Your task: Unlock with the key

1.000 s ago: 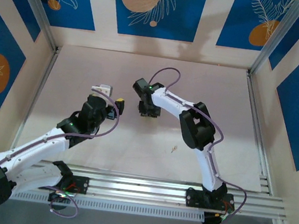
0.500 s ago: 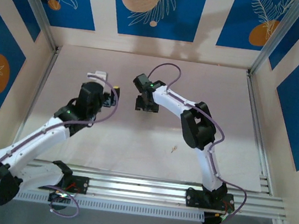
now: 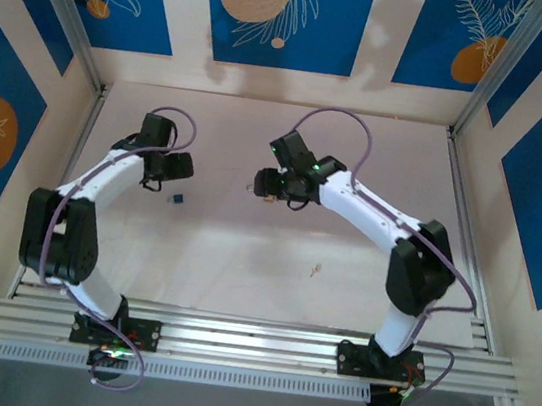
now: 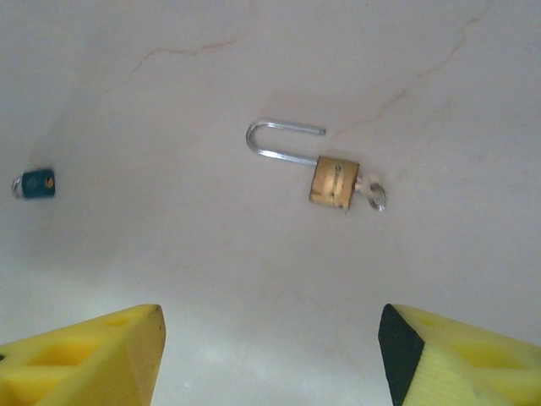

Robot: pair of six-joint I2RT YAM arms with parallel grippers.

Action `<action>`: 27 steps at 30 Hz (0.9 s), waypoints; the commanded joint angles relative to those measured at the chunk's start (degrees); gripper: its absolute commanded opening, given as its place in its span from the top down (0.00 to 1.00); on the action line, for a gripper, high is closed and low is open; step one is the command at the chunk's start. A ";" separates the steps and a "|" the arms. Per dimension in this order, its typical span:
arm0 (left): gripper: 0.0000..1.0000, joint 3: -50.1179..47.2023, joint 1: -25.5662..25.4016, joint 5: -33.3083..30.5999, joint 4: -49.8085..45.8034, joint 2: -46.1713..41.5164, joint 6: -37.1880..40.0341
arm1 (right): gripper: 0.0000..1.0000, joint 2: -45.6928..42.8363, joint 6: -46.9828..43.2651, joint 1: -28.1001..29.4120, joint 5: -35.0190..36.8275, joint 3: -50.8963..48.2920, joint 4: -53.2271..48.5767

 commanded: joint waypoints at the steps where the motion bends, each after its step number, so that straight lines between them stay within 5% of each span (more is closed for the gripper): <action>1: 0.15 5.11 0.63 3.40 -4.90 4.32 0.31 | 0.28 -7.64 -1.89 -0.69 -1.81 -7.65 1.79; 8: 0.16 10.10 0.90 4.11 -8.72 13.29 1.49 | 0.25 -20.03 -1.83 -3.93 -4.06 -21.27 2.78; 19: 0.16 12.95 0.98 3.24 -13.19 19.35 3.80 | 0.22 -26.19 -2.32 -7.97 -7.23 -26.64 3.54; 27: 0.33 8.72 -0.10 10.60 -10.95 17.81 1.03 | 0.23 -25.14 -1.92 -8.08 -6.89 -25.91 4.00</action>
